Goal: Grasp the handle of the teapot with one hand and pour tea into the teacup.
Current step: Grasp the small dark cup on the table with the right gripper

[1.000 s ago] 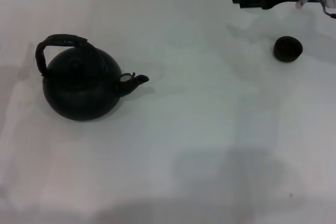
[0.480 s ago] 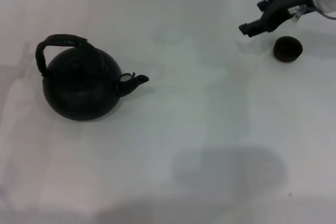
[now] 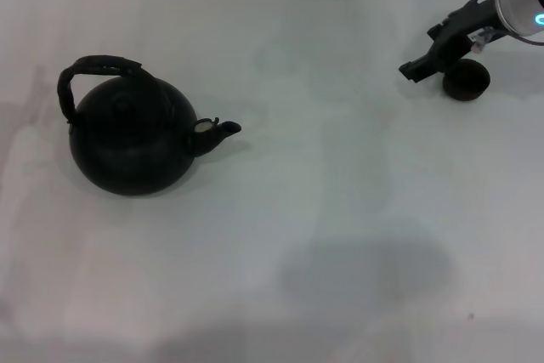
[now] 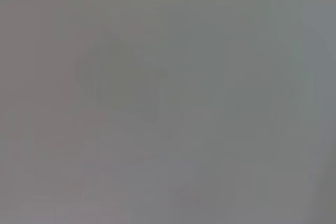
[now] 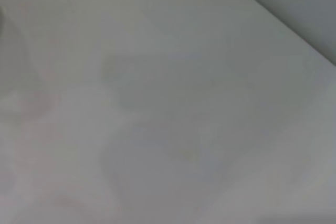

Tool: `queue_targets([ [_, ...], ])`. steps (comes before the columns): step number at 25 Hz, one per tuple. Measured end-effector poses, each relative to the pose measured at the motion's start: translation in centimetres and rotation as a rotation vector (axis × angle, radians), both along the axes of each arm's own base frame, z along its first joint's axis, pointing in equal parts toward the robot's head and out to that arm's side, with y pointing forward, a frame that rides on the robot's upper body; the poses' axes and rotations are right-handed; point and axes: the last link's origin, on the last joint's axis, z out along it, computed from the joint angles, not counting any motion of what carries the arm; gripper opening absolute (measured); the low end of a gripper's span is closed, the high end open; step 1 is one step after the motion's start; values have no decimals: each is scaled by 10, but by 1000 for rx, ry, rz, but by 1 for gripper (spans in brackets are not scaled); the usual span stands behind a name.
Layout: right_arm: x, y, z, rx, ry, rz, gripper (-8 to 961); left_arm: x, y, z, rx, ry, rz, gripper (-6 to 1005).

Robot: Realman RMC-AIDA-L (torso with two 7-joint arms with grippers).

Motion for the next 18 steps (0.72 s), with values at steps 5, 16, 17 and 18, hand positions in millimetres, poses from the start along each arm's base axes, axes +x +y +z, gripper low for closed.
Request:
queue_targets([
  [5, 12, -2, 4, 14, -62, -33, 798, 0, 0, 0, 0, 0, 0, 888],
  [16, 25, -9, 1, -2, -76, -76, 796, -1, -4, -2, 0, -5, 7, 888],
  [17, 25, -9, 0, -4, -77, -79, 795, -1, -3, -2, 0, -6, 6, 888],
  [18, 26, -10, 0, -4, -77, -80, 795, -1, -3, -2, 0, -6, 6, 888],
])
